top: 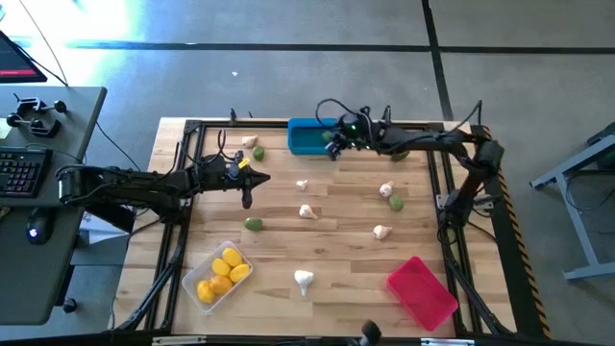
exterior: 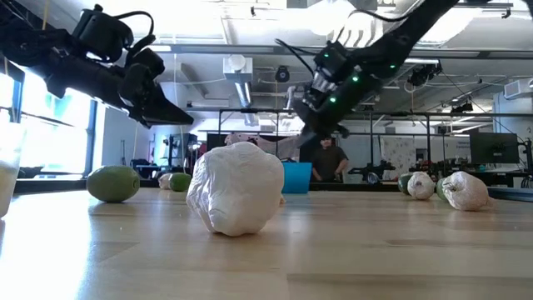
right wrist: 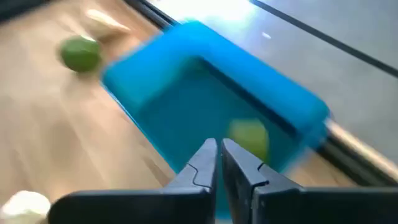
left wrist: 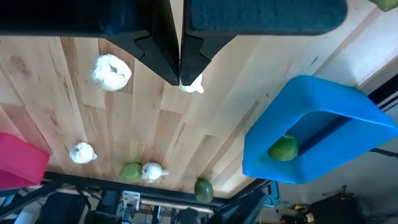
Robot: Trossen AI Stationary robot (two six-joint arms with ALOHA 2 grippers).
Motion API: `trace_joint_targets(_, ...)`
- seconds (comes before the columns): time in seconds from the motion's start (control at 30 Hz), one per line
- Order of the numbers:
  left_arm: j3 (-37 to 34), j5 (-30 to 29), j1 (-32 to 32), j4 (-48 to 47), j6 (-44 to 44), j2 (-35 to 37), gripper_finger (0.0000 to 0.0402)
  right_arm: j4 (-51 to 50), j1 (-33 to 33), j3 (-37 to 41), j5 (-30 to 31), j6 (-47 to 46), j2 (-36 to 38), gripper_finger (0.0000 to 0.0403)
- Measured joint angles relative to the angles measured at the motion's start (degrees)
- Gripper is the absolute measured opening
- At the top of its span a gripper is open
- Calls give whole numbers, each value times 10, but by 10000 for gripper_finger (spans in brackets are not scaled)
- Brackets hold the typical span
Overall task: Sort produce into baskets
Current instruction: Put the lime into the blue bin
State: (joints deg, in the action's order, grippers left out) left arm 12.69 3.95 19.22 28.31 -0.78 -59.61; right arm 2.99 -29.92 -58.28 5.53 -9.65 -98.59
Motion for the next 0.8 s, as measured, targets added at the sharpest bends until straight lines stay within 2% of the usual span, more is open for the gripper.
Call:
trace_joint_targets(0.2, 0, 0, 0, -5, 0, 0, 0, -35, 59, 73, 85, -66, 89, 4)
trace_joint_targets(0.33, 0, 0, 0, -7, 0, 0, 0, -139, 101, 89, 125, -103, 163, 1)
trace_joint_targets(0.53, 0, 0, 0, -15, 0, 0, 0, -329, 185, 90, 122, -183, 268, 1)
trace_joint_targets(0.6, 0, 0, 0, -15, -1, 0, 0, -386, 212, 90, 102, -224, 292, 1)
trace_joint_targets(0.7, 0, 0, 0, -15, -5, 0, 0, -467, 246, 90, 90, -305, 306, 10)
trace_joint_targets(0.8, 0, 0, 0, -15, -5, 0, 0, -540, 267, 90, 78, -375, 299, 41)
